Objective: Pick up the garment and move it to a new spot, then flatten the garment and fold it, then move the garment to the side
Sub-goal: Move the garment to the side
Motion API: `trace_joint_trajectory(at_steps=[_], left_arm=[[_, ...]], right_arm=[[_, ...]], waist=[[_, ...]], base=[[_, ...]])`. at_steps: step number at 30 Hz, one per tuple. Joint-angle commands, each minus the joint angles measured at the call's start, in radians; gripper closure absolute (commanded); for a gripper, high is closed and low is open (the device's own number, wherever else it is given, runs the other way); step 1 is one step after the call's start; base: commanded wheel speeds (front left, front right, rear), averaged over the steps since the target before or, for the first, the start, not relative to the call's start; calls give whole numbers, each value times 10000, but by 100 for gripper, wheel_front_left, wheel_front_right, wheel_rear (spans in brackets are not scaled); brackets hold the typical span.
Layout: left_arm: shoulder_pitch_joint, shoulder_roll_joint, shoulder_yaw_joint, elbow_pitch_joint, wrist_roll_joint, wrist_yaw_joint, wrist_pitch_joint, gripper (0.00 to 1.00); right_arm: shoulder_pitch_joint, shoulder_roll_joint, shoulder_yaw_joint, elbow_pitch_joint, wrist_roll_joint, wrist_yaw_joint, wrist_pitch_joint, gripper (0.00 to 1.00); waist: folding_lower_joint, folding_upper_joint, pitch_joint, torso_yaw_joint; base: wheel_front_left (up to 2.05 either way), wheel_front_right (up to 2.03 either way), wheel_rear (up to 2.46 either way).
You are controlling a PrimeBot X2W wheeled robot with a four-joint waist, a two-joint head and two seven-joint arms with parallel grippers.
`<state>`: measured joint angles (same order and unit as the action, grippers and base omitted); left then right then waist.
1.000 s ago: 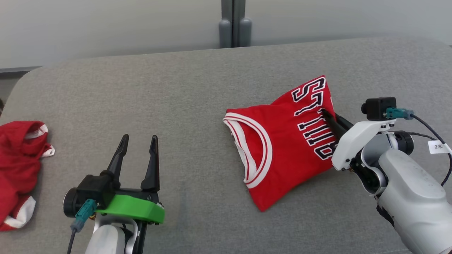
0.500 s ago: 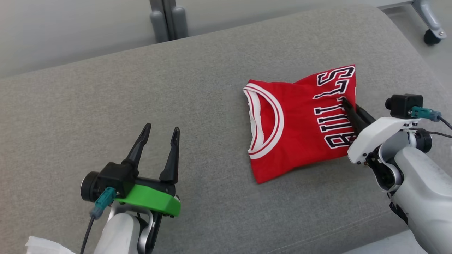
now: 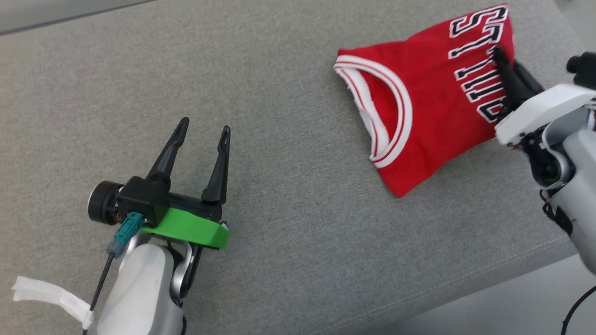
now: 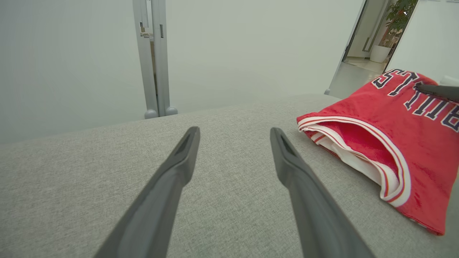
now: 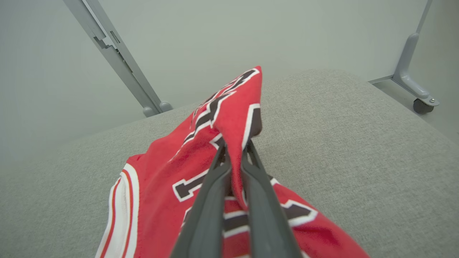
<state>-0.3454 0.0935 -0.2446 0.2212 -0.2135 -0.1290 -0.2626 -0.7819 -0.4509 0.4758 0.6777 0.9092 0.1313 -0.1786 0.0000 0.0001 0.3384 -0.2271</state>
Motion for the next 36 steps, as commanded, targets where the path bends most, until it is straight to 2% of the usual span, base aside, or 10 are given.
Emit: trace_joint_trajectory(at_steps=[1, 10, 17, 21, 22, 23, 24, 30, 36], left_arm=[[-317, 141, -20, -49, 126, -33, -26, 0], [-978, 384, 12, -251, 304, -33, -26, 0], [-1106, 395, 70, -287, 368, -11, -6, 0], [-1106, 371, 124, -301, 382, -10, -5, 0], [-1100, 368, 136, -300, 382, -10, -5, 0], [-1089, 366, 152, -289, 381, -10, -3, 0], [-1074, 361, 168, -273, 380, -10, -3, 0], [-796, 215, 305, -276, 262, -10, -5, 0], [-239, 38, 651, -240, 57, -11, -12, 0]], right_arm=[[-426, -242, -48, 179, 161, -10, -117, 100], [-2171, -1416, -96, 1506, 713, -12, -514, 100], [-3027, -2111, -260, 2811, 909, -12, -578, 100], [-3332, -2222, -303, 3598, 943, -12, -627, 100], [-3410, -2232, -260, 3817, 877, -10, -623, 65], [-3509, -2203, -241, 4028, 828, -12, -632, 8], [-3576, -2182, -226, 4203, 778, -12, -659, 0], [-3792, -2024, -108, 4981, 114, -12, -851, 0], [-3541, -1898, -474, 3825, -1036, -12, -864, 0]], waist=[[0, -1, 1221, 285], [0, -1, 2621, 705], [0, -1, 2860, 870], [0, -1, 2892, 948], [0, -1, 2885, 961], [0, -1, 2869, 965], [0, -1, 2829, 968], [0, -1, 2073, 1038], [0, -1, 666, 1218]], base=[[0, 0, 0], [0, 0, 0], [0, 0, 0], [0, 0, 0], [0, 0, 0], [0, 0, 0], [0, 0, 0], [0, 0, 0], [0, 0, 0]])
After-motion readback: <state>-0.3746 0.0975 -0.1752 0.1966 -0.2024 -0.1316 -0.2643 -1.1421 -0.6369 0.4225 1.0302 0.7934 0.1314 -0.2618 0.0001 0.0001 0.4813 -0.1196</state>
